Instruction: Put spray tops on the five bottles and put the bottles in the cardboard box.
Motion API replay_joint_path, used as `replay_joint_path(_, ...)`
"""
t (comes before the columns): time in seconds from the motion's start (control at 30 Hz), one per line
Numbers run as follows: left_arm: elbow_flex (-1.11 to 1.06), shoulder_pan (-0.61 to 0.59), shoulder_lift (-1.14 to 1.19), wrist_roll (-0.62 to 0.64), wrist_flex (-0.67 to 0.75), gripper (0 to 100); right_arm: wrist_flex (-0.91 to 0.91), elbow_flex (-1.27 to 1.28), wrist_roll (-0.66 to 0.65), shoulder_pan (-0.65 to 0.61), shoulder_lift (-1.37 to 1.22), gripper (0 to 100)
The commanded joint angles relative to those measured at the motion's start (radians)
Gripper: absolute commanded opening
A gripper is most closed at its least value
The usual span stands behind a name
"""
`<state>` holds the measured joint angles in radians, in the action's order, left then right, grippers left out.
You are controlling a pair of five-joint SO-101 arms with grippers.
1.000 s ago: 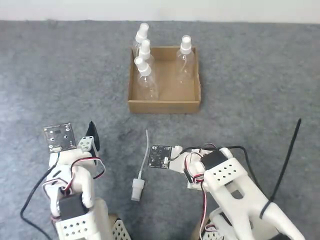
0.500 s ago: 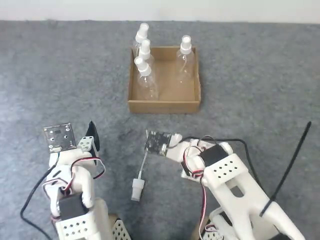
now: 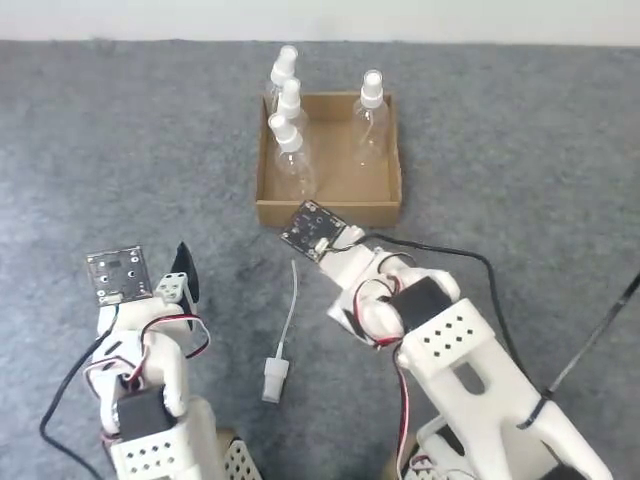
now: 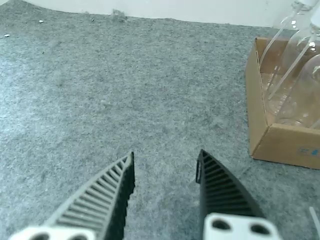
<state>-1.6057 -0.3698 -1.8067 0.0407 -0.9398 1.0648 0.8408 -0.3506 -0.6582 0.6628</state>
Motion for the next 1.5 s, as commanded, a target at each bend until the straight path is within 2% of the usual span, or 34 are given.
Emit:
replay_joint_path(0.0,0.013,-0.003,-0.017,0.011,0.017,19,-0.015,-0.077,0.083,-0.053,0.028,6.4)
replay_joint_path(0.17,0.013,-0.003,-0.017,0.011,0.015,19,-0.015,-0.077,0.152,-0.065,0.059,6.4)
replay_joint_path(0.33,0.013,0.002,-0.017,0.006,0.012,19,-0.015,-0.023,0.153,-0.022,0.234,6.4)
replay_joint_path(0.43,0.013,0.003,-0.017,-0.049,0.003,19,-0.021,0.028,0.153,0.002,0.338,6.4)
replay_joint_path(0.6,0.025,0.044,-0.017,-0.063,-0.026,19,-0.101,0.147,0.153,0.021,0.426,5.9)
replay_joint_path(0.83,0.030,0.058,-0.017,-0.063,-0.026,19,-0.107,0.184,0.235,0.151,0.513,5.9)
replay_joint_path(1.0,0.059,0.118,-0.014,-0.121,-0.032,19,-0.197,0.278,0.292,0.231,0.579,5.9)
replay_joint_path(1.1,0.108,0.178,-0.011,-0.153,-0.091,20,-0.243,0.325,0.321,0.262,0.622,5.9)
replay_joint_path(1.3,0.229,0.327,-0.008,-0.189,-0.242,21,-0.255,0.370,0.330,0.271,0.673,6.1)
replay_joint_path(1.47,0.289,0.391,0.130,-0.203,-0.255,21,-0.265,0.381,0.330,0.271,0.677,6.1)
